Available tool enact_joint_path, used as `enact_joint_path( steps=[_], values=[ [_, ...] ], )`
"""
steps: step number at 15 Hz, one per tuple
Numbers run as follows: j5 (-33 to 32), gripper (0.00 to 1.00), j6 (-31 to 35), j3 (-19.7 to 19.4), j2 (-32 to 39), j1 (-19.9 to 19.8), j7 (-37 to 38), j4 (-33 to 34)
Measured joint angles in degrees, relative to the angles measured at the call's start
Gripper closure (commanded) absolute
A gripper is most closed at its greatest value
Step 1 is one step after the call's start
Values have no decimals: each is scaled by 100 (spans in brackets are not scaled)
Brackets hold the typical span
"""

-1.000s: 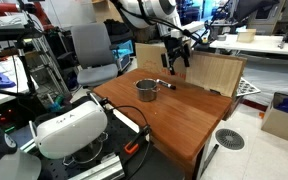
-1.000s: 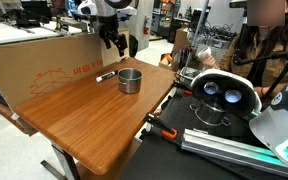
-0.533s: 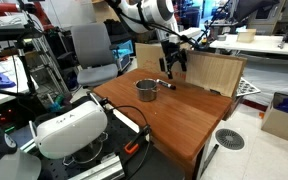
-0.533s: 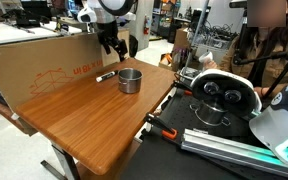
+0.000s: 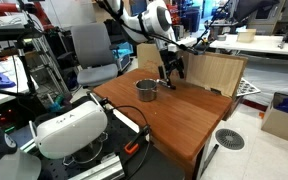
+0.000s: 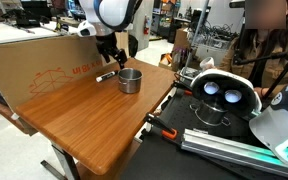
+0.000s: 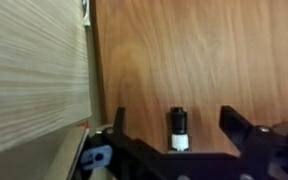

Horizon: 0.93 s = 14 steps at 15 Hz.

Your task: Pick up the black marker and place it inside the silver pot

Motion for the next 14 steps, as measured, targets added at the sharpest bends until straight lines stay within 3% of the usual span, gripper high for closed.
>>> enact_joint_path(
  steps=[14],
  values=[
    [-196,0,43,-100,308,108,145,415]
  ],
)
